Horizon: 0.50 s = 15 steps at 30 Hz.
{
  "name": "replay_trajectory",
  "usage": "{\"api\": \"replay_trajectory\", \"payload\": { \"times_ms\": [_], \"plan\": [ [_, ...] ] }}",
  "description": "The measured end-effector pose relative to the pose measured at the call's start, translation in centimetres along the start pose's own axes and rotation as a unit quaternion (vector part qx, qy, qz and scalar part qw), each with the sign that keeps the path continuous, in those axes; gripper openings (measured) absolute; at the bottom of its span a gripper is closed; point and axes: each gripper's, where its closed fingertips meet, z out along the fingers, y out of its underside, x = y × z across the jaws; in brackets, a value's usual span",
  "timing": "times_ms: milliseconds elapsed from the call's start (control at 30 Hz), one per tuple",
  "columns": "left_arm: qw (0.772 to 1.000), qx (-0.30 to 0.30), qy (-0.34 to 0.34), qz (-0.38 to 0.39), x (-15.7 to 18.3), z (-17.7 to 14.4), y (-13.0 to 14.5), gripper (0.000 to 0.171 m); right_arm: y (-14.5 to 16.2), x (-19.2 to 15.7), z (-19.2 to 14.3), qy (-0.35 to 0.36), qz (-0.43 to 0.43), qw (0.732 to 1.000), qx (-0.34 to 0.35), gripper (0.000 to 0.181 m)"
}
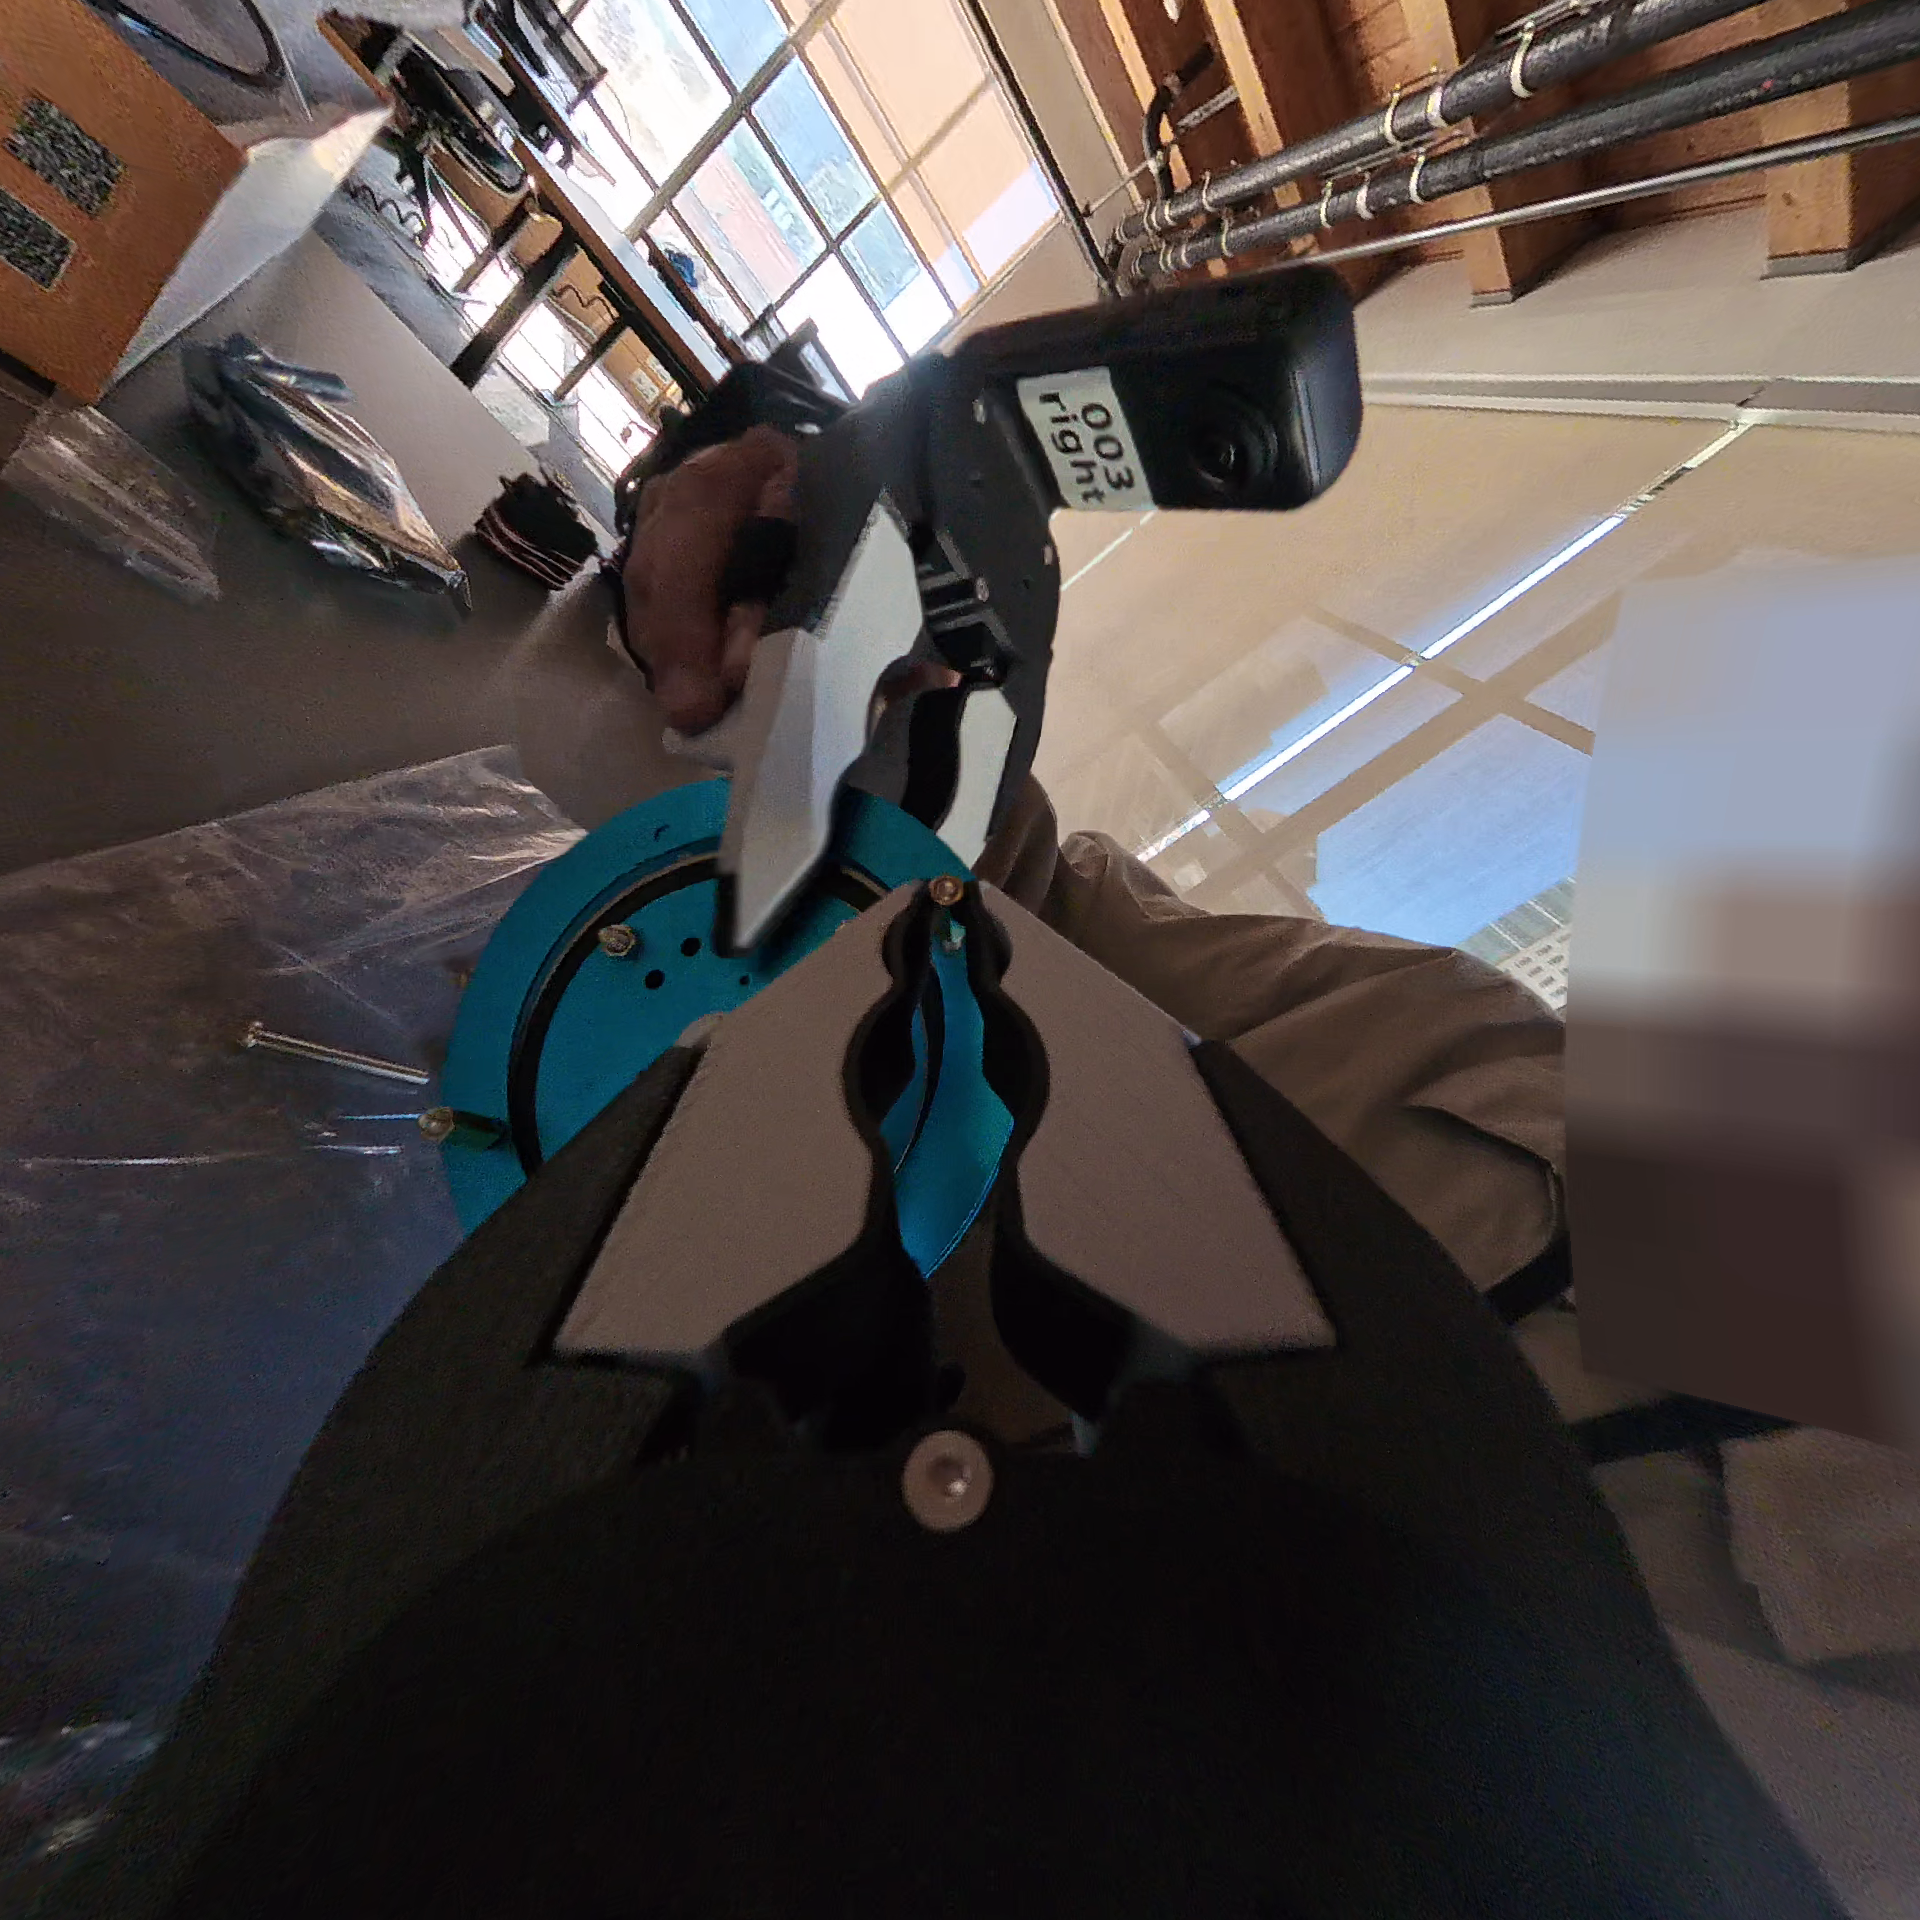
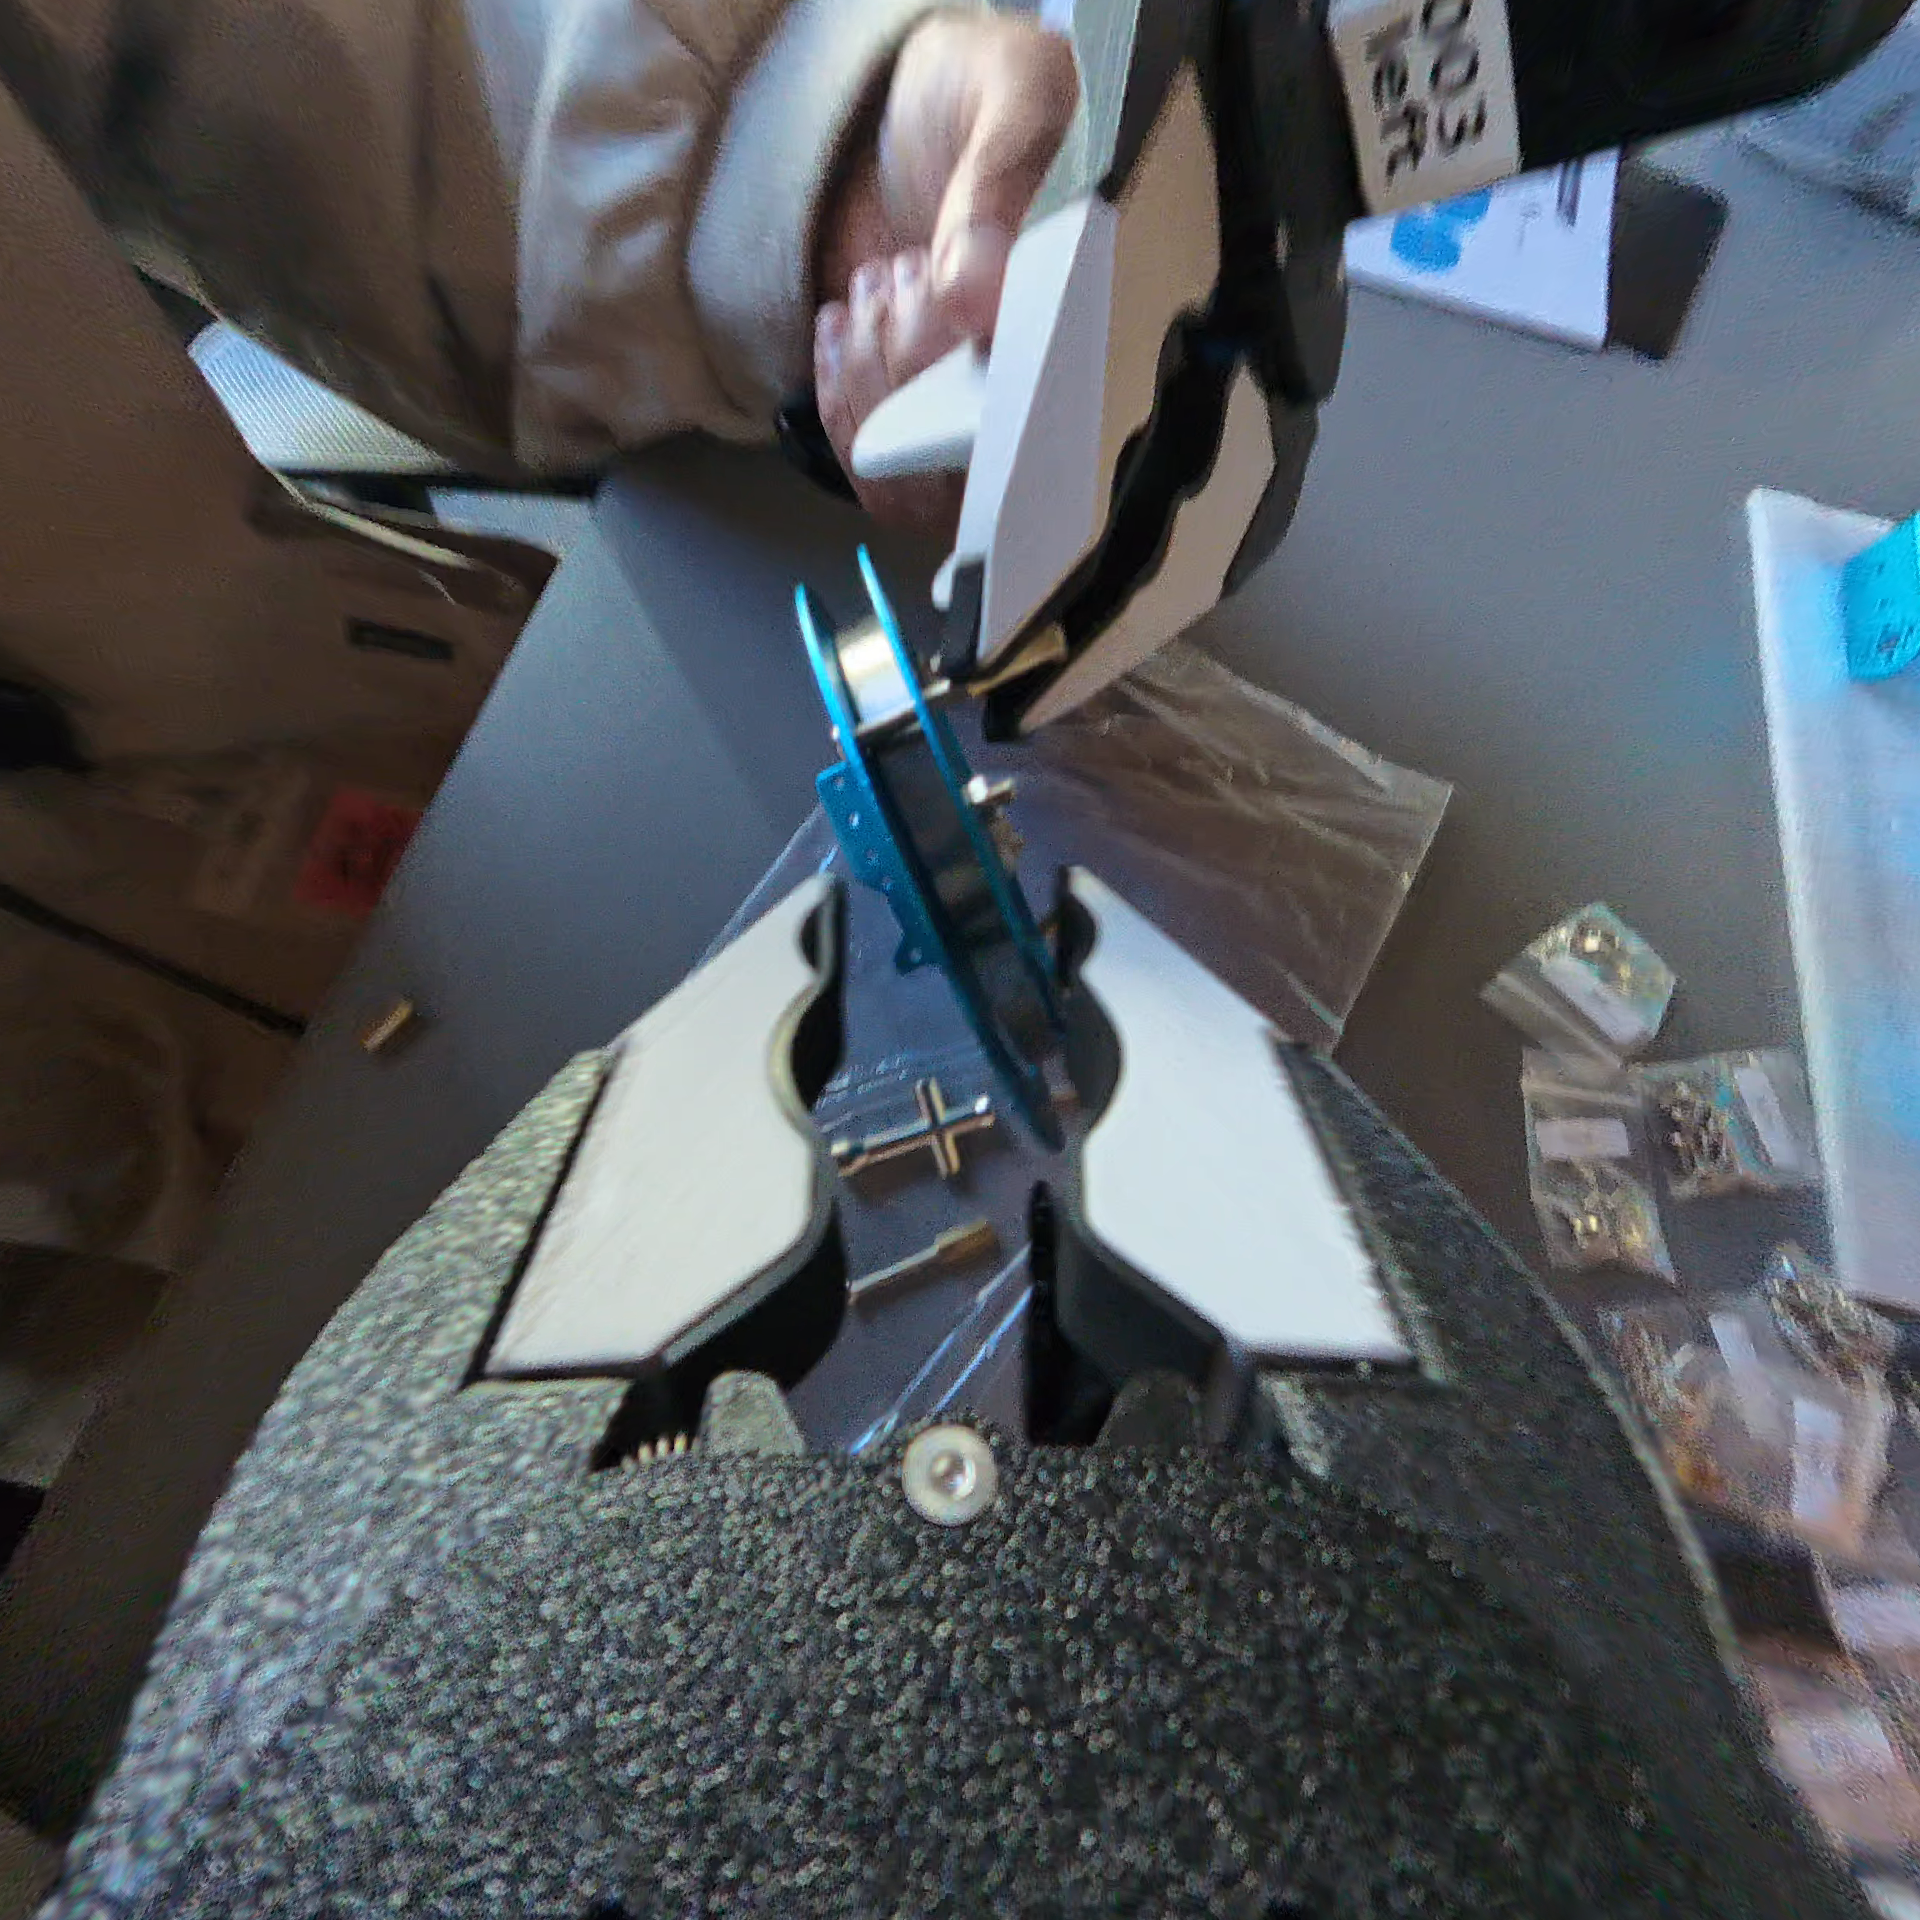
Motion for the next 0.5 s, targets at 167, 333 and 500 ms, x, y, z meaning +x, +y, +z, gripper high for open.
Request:
{"api": "replay_trajectory", "payload": {
  "times_ms": [167,333,500],
  "plan": [
    [0.998,-0.022,-0.005,-0.05,-2.5,-1.3,-1.0,0.004,-0.3,1.5,0.4,-0.041,0.089,0.993,0.063,0.016],
    [0.996,-0.06,-0.004,-0.065,-4.4,-2.2,-1.3,0.008,0.3,2.5,1.2,-0.058,0.191,0.975,0.096,0.014],
    [0.999,-0.03,0.0,-0.019,-5.2,-4.5,-3.3,0.028,1.0,3.3,0.6,-0.065,0.261,0.955,0.123,0.015]
  ]
}}
